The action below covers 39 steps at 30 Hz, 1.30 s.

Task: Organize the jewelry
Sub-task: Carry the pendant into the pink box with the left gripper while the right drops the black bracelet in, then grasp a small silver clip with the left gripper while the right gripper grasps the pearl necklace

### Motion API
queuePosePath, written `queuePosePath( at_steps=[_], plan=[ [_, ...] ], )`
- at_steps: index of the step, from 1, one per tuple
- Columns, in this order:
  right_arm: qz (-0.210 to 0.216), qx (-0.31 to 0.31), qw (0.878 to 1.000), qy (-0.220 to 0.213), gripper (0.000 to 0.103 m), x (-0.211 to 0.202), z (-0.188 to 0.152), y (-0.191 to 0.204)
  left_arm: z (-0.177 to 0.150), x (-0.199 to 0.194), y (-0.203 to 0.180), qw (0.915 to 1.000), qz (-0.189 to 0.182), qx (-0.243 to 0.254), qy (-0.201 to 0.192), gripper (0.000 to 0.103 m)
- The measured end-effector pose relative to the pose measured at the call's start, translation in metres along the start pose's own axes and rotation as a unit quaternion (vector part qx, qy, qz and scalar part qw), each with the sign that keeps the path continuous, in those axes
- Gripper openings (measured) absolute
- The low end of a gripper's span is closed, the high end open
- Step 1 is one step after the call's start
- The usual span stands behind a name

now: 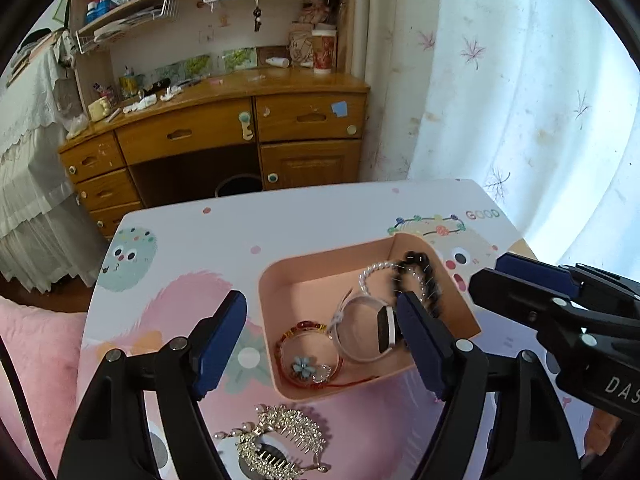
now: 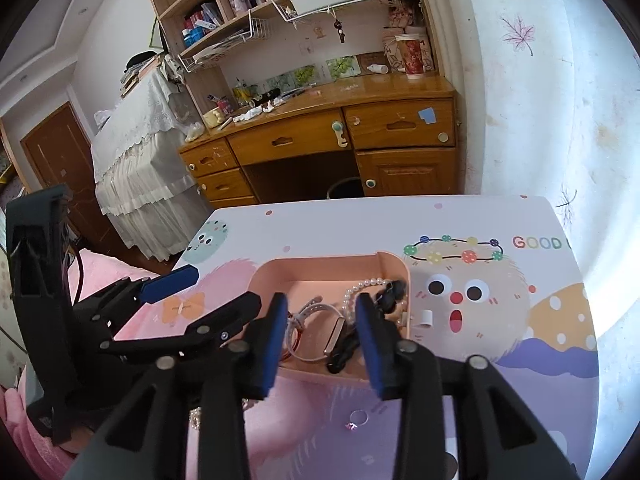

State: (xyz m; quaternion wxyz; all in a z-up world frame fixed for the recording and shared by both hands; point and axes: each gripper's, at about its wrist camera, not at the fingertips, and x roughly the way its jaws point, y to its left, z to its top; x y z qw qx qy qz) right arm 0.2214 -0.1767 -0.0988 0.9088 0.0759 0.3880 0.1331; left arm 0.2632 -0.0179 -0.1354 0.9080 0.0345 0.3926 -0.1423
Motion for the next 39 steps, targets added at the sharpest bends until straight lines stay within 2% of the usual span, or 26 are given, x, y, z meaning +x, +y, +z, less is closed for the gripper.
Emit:
queuePosePath(
  at_steps=[3, 5, 8, 18, 22, 27, 31, 37, 39],
  plan=[
    [-0.010, 0.005, 1.000, 0.009, 0.045, 0.000, -0.002, -0.002, -0.003, 0.000, 0.004, 1.0000, 0.001, 0.001, 0.008, 0.076],
    [-0.020, 0.011, 1.000, 0.013, 0.058, -0.001, -0.004, -0.003, -0.007, 0.000, 0.008, 0.9999, 0.004, 0.003, 0.016, 0.076],
    [-0.035, 0.027, 0.999, 0.022, 0.071, -0.002, -0.009, -0.006, -0.018, 0.000, 0.016, 0.9994, 0.011, 0.000, 0.034, 0.076],
    [-0.066, 0.070, 0.991, 0.095, 0.072, 0.001, -0.050, 0.008, -0.071, -0.015, 0.067, 0.9929, 0.031, -0.012, 0.114, 0.078],
    [-0.044, 0.086, 0.989, 0.114, 0.072, -0.002, -0.074, 0.026, -0.090, -0.028, 0.082, 0.9896, 0.042, 0.010, 0.137, 0.078],
    [-0.033, 0.117, 0.984, 0.131, 0.072, -0.003, -0.105, 0.053, -0.111, -0.037, 0.098, 0.9868, 0.037, 0.035, 0.154, 0.078],
    [-0.044, 0.122, 0.981, 0.144, 0.072, 0.000, -0.130, 0.075, -0.124, -0.036, 0.101, 0.9828, 0.031, 0.080, 0.163, 0.078],
    [-0.083, 0.061, 0.988, 0.119, 0.072, 0.002, -0.155, 0.108, -0.131, -0.038, 0.095, 0.9729, 0.037, 0.180, 0.140, 0.077],
    [-0.096, 0.035, 0.989, 0.107, 0.072, 0.003, -0.158, 0.116, -0.129, -0.039, 0.095, 0.9712, 0.027, 0.199, 0.127, 0.069]
  ],
)
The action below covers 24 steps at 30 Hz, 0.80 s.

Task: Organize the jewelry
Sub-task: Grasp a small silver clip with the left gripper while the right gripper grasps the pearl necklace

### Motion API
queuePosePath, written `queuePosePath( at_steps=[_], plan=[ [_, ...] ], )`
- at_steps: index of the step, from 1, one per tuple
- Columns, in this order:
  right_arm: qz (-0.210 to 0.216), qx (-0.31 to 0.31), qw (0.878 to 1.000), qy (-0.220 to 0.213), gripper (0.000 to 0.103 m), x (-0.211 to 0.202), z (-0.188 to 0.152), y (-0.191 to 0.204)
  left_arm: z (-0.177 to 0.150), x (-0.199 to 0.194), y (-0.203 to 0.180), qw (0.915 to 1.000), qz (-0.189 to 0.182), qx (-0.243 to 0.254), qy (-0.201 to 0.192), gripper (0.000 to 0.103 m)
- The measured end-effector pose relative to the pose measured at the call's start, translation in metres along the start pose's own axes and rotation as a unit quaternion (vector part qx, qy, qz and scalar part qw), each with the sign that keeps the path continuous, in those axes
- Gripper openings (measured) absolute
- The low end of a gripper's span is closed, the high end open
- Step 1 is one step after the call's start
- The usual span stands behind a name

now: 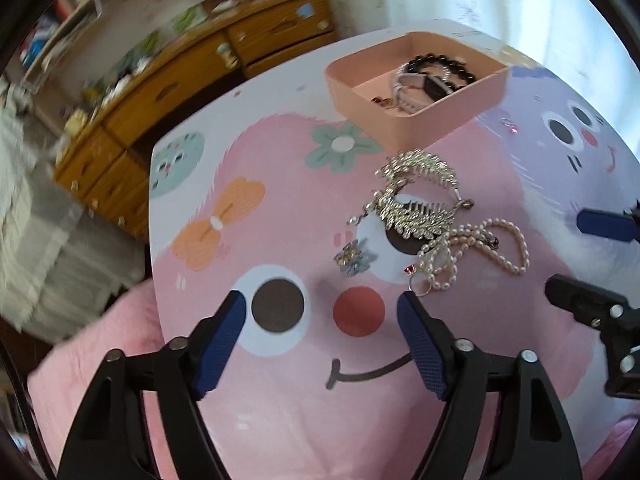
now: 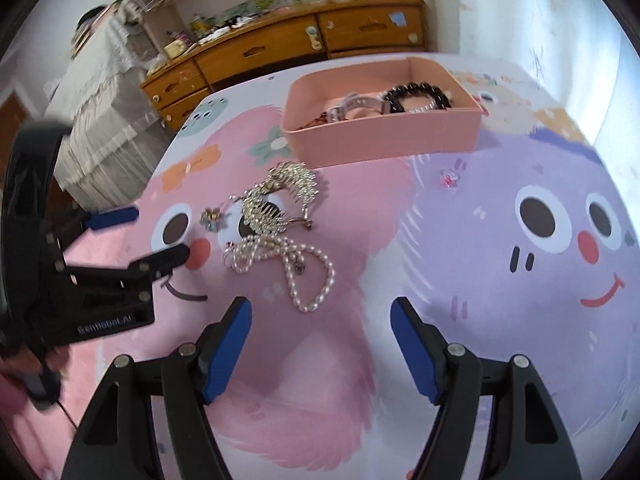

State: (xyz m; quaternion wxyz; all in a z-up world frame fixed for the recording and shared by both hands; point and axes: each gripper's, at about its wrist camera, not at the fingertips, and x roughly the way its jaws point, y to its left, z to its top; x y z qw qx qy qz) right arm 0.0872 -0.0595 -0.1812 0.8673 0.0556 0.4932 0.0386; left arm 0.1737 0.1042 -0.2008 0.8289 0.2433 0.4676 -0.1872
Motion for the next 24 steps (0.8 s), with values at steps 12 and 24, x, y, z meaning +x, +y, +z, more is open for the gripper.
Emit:
queuePosePath(
  at_steps=[12, 24],
  plan=[
    [-0.049, -0.099, 0.994, -0.026, 0.072, 0.023, -0.006, 0.042, 0.015, 0.030, 0.013, 0.9980, -0.055, 0.010, -0.028, 0.041],
    [-0.051, -0.118, 0.991, -0.027, 0.072, 0.041, 0.005, 0.047, 0.020, 0.046, 0.004, 0.9953, -0.094, 0.008, -0.021, 0.022]
  ],
)
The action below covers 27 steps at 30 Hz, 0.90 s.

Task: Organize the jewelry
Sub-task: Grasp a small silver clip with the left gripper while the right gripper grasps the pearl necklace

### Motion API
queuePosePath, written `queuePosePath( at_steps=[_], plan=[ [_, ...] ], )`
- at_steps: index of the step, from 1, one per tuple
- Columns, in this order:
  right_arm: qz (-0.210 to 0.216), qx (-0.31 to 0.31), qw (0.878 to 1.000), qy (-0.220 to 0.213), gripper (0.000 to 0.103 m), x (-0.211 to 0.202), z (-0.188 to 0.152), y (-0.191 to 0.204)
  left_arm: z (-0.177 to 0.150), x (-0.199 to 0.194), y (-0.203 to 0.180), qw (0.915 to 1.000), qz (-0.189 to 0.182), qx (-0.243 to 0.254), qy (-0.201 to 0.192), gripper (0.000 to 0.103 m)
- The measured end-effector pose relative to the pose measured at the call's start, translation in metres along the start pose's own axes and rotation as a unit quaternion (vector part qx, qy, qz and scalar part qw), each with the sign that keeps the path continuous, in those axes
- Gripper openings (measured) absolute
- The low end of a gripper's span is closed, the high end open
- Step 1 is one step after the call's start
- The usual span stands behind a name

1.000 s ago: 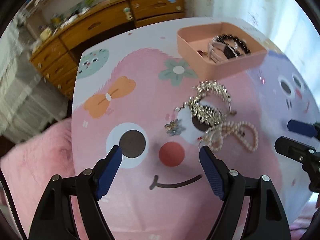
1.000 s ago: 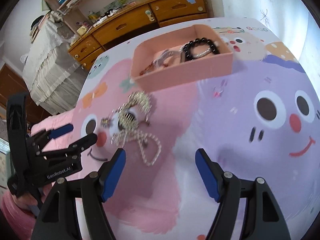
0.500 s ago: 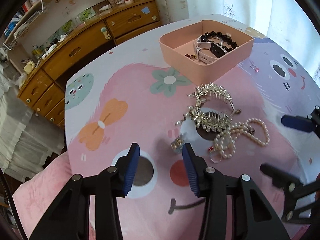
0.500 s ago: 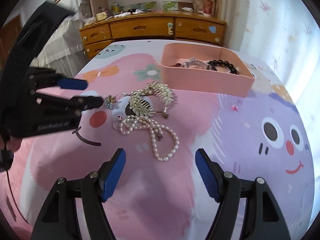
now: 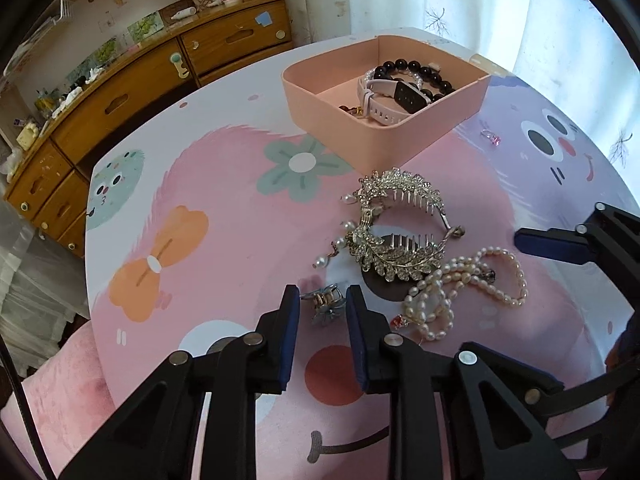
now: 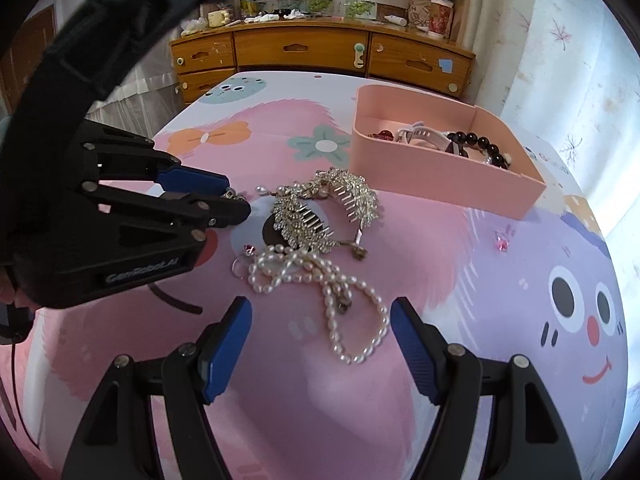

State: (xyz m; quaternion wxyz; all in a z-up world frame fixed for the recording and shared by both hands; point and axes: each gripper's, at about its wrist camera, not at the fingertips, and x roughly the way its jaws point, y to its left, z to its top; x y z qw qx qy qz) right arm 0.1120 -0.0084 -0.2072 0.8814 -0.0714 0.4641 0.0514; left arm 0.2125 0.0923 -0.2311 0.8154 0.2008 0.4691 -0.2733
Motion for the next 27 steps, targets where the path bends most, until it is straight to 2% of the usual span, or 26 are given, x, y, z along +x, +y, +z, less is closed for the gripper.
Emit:
queuePosePath(
  at_steps=[4, 9, 12, 14, 15, 17, 20, 27],
  plan=[
    [0.000, -0.006, 1.000, -0.001, 0.072, 0.006, 0.004, -0.001, 0.001, -0.004, 0.005, 0.9998, -0.001, -0.015, -0.010, 0.022],
    [0.002, 0.017, 1.000, 0.004, 0.071, 0.017, 0.009, -0.006, 0.004, -0.011, 0.013, 0.9986, -0.013, -0.048, -0.020, 0.022],
    [0.007, 0.011, 1.000, -0.003, 0.056, 0.016, 0.010, -0.003, 0.004, -0.014, 0.016, 0.9982, -0.012, -0.053, -0.026, 0.022],
    [0.006, 0.009, 1.000, -0.005, 0.038, 0.014, 0.009, 0.001, 0.004, -0.016, 0.018, 0.9980, -0.012, -0.057, -0.027, 0.022],
    [0.007, 0.007, 1.000, -0.006, 0.033, 0.014, 0.009, 0.003, 0.004, -0.016, 0.018, 0.9980, -0.011, -0.057, -0.027, 0.022],
    [0.013, -0.007, 1.000, -0.004, 0.014, 0.013, 0.010, 0.008, 0.004, -0.015, 0.018, 0.9981, -0.010, -0.058, -0.021, 0.022],
    [0.011, -0.013, 1.000, 0.004, 0.013, 0.014, 0.012, 0.011, 0.004, -0.016, 0.019, 0.9979, -0.005, -0.062, -0.019, 0.022],
    [0.051, 0.021, 0.998, 0.023, 0.011, 0.012, 0.015, 0.000, 0.007, -0.023, 0.022, 0.9962, -0.009, -0.084, -0.023, 0.022]
  ],
)
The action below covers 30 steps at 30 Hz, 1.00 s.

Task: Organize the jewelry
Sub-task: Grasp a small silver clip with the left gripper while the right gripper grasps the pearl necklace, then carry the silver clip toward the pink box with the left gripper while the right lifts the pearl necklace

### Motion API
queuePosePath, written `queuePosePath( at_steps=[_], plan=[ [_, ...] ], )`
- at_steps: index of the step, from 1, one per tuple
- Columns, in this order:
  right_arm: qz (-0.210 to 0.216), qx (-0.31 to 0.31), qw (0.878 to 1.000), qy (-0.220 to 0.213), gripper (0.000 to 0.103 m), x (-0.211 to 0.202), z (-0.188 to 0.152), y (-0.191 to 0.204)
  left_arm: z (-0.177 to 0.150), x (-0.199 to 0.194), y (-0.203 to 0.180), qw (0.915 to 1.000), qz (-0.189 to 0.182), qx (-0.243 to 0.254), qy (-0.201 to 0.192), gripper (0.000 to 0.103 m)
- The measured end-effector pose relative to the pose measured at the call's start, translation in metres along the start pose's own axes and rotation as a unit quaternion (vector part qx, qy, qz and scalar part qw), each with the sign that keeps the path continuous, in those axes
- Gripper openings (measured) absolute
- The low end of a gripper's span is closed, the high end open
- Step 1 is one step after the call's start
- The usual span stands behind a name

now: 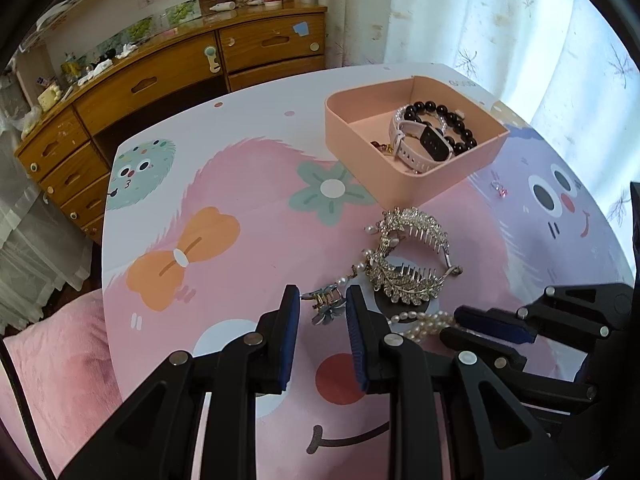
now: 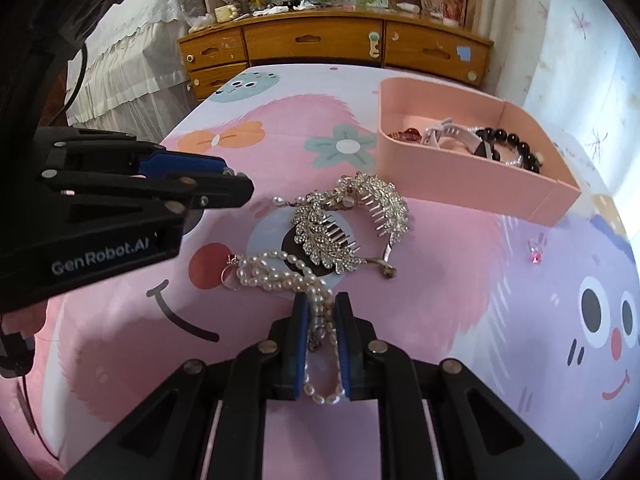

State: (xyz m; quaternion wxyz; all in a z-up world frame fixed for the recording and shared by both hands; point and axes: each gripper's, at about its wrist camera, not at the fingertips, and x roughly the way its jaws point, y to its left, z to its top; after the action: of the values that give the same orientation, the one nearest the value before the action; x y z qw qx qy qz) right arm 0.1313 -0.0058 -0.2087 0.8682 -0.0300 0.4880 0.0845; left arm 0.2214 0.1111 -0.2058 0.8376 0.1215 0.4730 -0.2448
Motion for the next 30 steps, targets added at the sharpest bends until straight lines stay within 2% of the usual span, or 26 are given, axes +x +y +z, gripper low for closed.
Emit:
queuePosePath(
  at_steps=[1, 8, 13, 25, 30],
  plan=[
    [0.005, 0.003, 1.000, -0.001, 0.004, -0.002, 0.001, -0.001, 0.001, -0.001, 0.001, 1.0000, -0.002, -0.004, 0.001, 0.022],
    [0.024, 0.046, 0.998, 0.021, 0.004, -0.009, -0.004, -0.012, 0.014, -0.022, 0.001, 0.9993, -0.016, -0.027, -0.020, 0.022],
    [0.038, 0.071, 0.997, 0.014, 0.004, -0.024, -0.004, -0.026, 0.029, -0.038, 0.000, 0.9985, -0.019, -0.035, -0.037, 0.022],
    [0.070, 0.114, 0.991, -0.031, 0.004, -0.083, 0.027, -0.070, 0.056, -0.061, -0.012, 0.9985, -0.023, -0.049, -0.010, 0.022],
    [0.067, 0.111, 0.989, -0.065, 0.004, -0.112, 0.048, -0.090, 0.070, -0.067, -0.019, 0.9981, -0.028, -0.055, -0.009, 0.022]
  ],
)
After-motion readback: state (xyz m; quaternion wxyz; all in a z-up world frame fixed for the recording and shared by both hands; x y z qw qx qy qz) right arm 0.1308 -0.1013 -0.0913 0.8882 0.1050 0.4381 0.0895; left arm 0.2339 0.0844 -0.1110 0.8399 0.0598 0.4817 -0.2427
